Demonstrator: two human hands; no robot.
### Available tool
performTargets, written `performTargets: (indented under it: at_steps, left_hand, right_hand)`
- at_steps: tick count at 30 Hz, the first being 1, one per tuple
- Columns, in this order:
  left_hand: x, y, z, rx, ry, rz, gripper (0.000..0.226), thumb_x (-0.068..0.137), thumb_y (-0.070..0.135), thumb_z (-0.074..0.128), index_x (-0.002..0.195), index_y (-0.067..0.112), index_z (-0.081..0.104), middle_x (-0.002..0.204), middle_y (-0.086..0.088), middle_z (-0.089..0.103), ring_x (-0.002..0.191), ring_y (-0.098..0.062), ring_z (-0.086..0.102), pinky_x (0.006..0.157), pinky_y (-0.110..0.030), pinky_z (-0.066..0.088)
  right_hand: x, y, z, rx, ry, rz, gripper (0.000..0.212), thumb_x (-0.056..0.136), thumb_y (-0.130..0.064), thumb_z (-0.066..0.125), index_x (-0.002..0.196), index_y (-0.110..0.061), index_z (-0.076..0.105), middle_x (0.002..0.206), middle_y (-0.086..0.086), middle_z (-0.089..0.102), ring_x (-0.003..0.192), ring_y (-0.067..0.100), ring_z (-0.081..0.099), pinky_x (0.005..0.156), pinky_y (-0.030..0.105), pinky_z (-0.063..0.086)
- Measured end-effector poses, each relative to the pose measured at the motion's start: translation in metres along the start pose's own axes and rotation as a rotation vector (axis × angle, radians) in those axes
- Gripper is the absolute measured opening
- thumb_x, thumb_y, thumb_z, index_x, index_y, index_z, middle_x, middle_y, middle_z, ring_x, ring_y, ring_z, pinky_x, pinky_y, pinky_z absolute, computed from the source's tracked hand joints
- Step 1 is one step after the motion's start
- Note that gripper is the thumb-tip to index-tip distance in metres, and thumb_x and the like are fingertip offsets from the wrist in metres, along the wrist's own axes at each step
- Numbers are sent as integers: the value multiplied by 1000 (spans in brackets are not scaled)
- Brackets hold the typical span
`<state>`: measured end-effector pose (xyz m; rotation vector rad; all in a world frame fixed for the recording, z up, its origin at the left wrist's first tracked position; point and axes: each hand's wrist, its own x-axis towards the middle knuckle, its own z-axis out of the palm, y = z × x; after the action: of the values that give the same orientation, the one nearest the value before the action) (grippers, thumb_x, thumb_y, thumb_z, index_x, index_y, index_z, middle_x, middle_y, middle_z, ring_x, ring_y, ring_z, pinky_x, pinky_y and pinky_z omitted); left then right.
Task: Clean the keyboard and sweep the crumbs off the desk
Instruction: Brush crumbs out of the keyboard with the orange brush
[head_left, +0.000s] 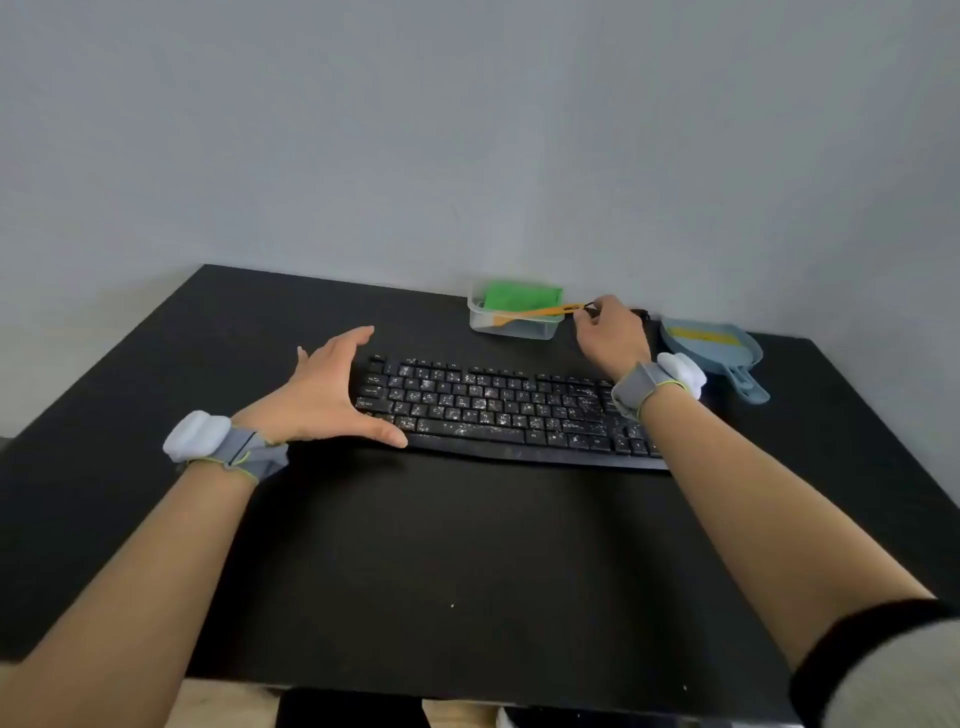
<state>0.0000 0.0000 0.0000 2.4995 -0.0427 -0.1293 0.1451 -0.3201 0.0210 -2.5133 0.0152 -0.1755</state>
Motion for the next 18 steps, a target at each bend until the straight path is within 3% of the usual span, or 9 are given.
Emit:
performTargets:
  at_steps: [5, 8, 11, 14, 18]
  left_hand:
    - [3, -10, 2, -50, -15, 8, 146, 38, 70, 87, 154, 33, 7, 160, 6, 19, 150, -19, 8, 118, -47, -18]
    - [6, -16, 6, -3, -20, 35, 147, 35, 77, 84, 153, 36, 7, 160, 8, 19, 150, -17, 7, 117, -48, -21]
    - [2, -13, 8, 7, -11, 49, 141, 41, 68, 87, 154, 36, 8, 160, 8, 18, 149, -14, 1, 117, -44, -22]
    - [0, -12, 6, -29, -17, 79, 136, 46, 61, 89, 154, 36, 9, 160, 9, 17, 137, 1, -3, 116, -40, -23]
    - [-3, -10, 3, -96, -26, 105, 131, 53, 48, 92, 154, 35, 10, 159, 11, 19, 122, 8, -6, 112, -32, -22]
  right_hand:
    - [15, -2, 8, 13, 4, 73, 36, 101, -33, 47, 102, 0, 62, 95, 17, 67, 84, 30, 57, 69, 29, 36]
    - [23, -5, 13, 39, 2, 98, 32, 101, -30, 48, 84, -6, 60, 79, 12, 59, 79, 32, 56, 68, 28, 36]
    - [27, -5, 16, 90, 14, 126, 35, 99, -31, 51, 77, -5, 62, 74, 12, 60, 78, 33, 58, 68, 29, 38]
    - [33, -7, 20, 177, 93, 127, 35, 96, -28, 57, 87, 3, 73, 81, 20, 71, 86, 39, 65, 70, 34, 47]
    - [39, -25, 19, 354, 178, 85, 30, 93, -31, 61, 103, -6, 74, 97, 11, 75, 96, 27, 69, 81, 30, 51]
